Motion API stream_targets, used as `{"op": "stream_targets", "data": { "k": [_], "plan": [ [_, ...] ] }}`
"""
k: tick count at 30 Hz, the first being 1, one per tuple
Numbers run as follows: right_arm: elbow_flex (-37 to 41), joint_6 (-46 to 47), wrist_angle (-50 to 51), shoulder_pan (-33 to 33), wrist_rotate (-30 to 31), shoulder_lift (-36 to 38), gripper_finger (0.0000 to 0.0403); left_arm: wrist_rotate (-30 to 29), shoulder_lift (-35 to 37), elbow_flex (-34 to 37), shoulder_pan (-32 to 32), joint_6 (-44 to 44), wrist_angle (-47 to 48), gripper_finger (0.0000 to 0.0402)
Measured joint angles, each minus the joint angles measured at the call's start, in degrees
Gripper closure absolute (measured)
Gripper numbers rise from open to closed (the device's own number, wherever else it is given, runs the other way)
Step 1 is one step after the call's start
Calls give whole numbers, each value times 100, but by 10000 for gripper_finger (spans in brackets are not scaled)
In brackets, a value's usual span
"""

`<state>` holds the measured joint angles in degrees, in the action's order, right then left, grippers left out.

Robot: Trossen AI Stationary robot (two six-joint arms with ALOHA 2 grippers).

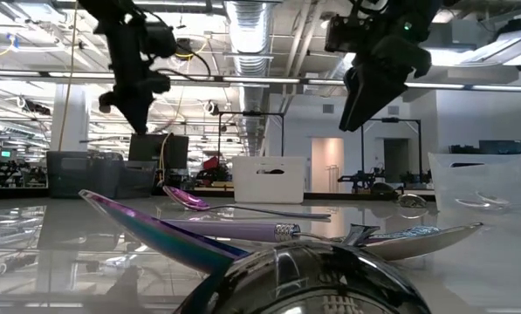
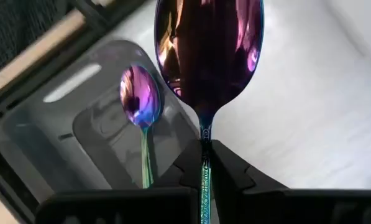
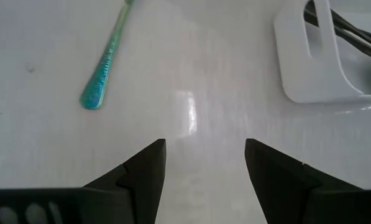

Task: Sort silverware by color (type)
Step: Put the blue spoon into the black bin

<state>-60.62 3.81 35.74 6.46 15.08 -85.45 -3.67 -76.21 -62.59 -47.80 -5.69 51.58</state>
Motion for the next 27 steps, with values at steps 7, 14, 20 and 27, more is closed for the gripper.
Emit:
{"op": "stream_targets", "data": {
  "k": [7,14,20,27],
  "plan": [
    [0,-92,85,-61,5,0,159,-665,-797,14,-68,536,211,401],
    [0,163,474,-51,1,0,159,-754,-1193,12,-67,457,333,401],
    [0,86,607,-13,1,-2,159,-885,-1213,7,-289,-225,471,401],
    [0,66,700,-26,1,-2,159,-823,-1208,7,-508,-557,761,401]
  ]
}}
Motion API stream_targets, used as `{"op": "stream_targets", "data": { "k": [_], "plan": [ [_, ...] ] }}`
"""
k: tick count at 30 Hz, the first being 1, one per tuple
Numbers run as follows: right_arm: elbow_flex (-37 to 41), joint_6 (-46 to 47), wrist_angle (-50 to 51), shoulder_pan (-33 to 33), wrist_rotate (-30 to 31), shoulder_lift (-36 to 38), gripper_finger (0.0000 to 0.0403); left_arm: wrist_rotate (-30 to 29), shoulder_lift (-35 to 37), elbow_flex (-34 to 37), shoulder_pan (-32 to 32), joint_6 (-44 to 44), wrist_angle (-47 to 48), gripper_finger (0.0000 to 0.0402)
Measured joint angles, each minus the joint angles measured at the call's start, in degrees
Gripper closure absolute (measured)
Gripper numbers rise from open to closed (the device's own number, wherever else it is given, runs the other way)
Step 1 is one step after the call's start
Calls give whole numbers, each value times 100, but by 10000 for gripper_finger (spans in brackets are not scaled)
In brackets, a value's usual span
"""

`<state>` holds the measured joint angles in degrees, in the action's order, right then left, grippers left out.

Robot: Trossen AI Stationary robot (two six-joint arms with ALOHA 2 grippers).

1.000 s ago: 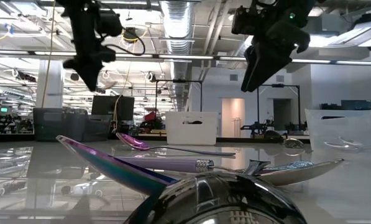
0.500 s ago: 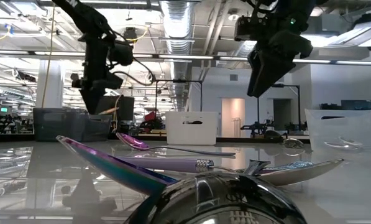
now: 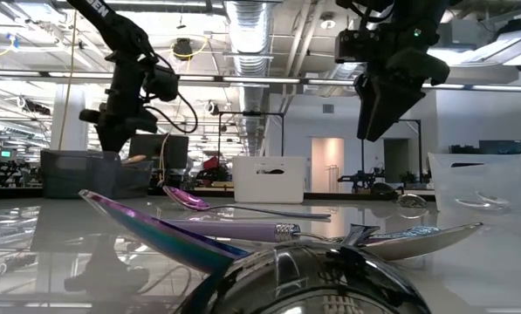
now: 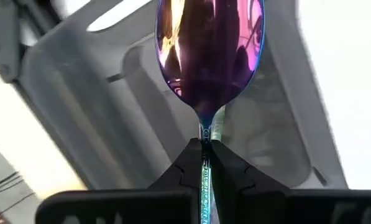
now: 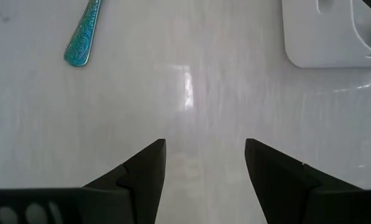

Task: Sort silverware by color (type)
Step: Put the blue spoon into the black bin, then put the black spoon into the white bin

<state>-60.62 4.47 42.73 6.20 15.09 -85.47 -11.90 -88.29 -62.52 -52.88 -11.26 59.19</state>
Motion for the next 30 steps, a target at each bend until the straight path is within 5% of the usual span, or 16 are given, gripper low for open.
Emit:
{"op": "stream_targets", "data": {
  "k": [20,25,30],
  "plan": [
    [-2,392,221,2,-91,-2,159,296,73,-472,48,-110,694,282],
    [-2,773,129,56,-197,-2,159,198,717,-963,417,-138,841,284],
    [-2,1166,-73,332,-214,-2,159,326,1895,-609,1501,-329,177,285]
  ]
}}
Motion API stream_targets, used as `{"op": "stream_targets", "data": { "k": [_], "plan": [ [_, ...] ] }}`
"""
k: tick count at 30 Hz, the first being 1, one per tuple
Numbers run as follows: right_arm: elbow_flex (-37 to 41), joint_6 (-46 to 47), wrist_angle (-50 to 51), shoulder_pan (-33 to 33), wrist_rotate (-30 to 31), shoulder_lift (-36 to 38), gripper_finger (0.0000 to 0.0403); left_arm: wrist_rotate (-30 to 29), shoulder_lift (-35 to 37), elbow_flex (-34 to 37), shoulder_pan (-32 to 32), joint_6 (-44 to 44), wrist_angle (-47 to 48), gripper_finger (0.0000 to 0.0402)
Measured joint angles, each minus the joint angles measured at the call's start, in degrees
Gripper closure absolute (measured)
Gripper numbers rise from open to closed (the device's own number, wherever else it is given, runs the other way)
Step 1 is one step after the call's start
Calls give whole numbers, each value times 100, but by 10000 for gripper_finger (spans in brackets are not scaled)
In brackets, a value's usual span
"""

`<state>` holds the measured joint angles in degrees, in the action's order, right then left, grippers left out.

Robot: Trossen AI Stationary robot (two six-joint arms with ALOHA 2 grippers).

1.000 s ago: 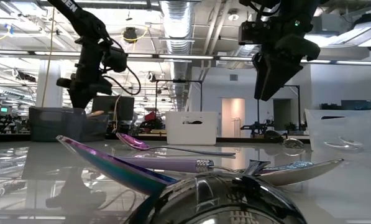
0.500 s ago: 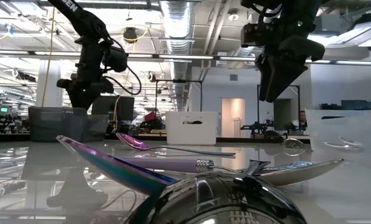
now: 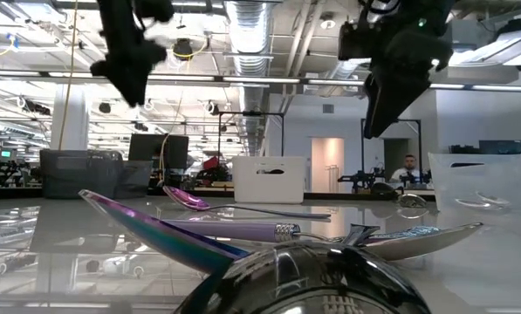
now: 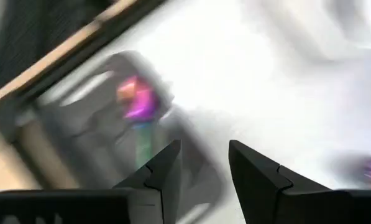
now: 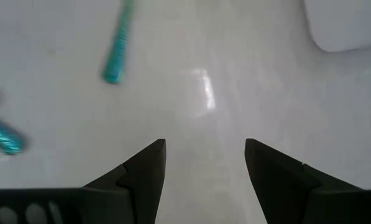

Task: Sort silverware by color (type)
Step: Put the black spoon into the white bin

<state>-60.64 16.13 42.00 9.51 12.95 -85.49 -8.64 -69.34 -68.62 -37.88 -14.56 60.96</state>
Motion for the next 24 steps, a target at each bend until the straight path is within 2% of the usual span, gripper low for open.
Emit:
{"op": "stream_targets", "data": {
  "k": [5,8,11,14,20,24],
  "plan": [
    [0,43,-619,568,4,0,159,339,1148,1274,1760,-560,-1682,285],
    [0,16,-1066,931,12,0,159,503,1592,2269,2926,-880,-3267,286],
    [0,-149,-1463,1216,82,0,159,441,1624,3070,3891,-1009,-5009,286],
    [-2,-245,-1890,1370,197,0,159,242,1208,3317,4535,-993,-6066,286],
    [-4,355,-2632,1514,203,-5,159,175,-165,2902,5393,-359,-6631,286],
    [-4,734,-2999,1865,209,-215,159,331,-1261,2549,5796,60,-6971,286]
  ]
}}
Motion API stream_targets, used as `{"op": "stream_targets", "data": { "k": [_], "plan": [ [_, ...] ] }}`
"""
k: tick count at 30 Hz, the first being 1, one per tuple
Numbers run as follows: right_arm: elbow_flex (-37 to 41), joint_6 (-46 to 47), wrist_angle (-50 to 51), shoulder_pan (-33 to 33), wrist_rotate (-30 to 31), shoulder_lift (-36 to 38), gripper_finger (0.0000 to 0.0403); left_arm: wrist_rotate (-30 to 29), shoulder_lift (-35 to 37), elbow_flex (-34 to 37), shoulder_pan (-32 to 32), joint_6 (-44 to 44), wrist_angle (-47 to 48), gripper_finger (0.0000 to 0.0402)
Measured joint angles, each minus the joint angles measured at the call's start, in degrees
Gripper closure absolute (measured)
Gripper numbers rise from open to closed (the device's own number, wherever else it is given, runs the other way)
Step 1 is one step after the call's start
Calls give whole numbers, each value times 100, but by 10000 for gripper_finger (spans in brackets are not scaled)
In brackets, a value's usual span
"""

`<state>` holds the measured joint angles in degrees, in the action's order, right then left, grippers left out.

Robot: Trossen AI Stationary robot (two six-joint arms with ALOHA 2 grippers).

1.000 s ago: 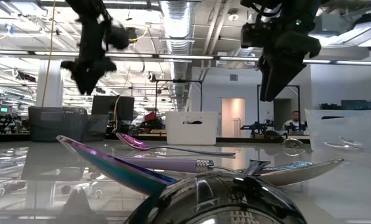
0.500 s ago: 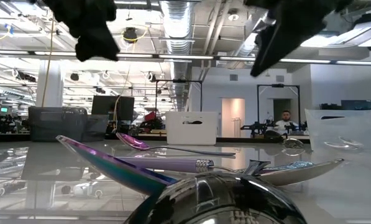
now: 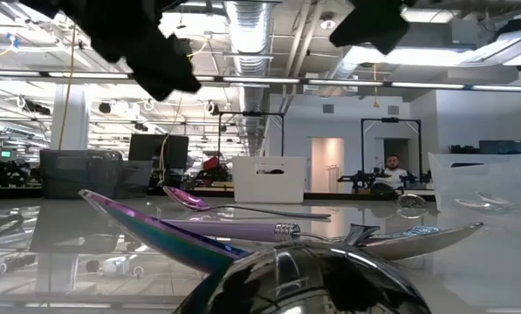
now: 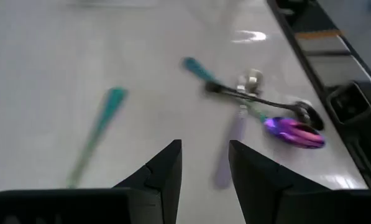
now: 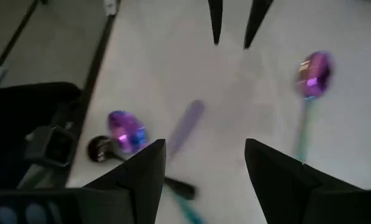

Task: Sort silverware by color (type)
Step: Put the black spoon into the white bin

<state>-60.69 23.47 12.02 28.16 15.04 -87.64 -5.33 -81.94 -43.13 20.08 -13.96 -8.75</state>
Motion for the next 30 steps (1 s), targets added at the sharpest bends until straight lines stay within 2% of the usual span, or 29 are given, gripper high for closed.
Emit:
{"op": "stream_targets", "data": {
  "k": [5,12,15,19,23,25,30],
  "plan": [
    [-2,259,-638,489,-1,-535,159,301,-1093,-491,416,360,-619,286],
    [-400,-1080,-1755,829,-88,-1483,159,352,-1884,-954,719,410,-461,286],
    [-798,-1420,-1793,807,-438,-1897,159,341,-1939,-962,784,207,-449,286],
    [-1267,-1979,-1474,803,-648,-2445,159,346,-1929,-969,875,-20,-414,286],
    [-1798,-2468,-644,772,-762,-2801,159,346,-1870,-967,958,-218,-218,286],
    [-1977,-2531,-88,752,-771,-2812,159,316,-1841,-967,978,-355,37,286],
    [-2047,-2263,205,491,-781,-2756,173,-149,-1789,-962,1081,-526,348,286]
  ]
}}
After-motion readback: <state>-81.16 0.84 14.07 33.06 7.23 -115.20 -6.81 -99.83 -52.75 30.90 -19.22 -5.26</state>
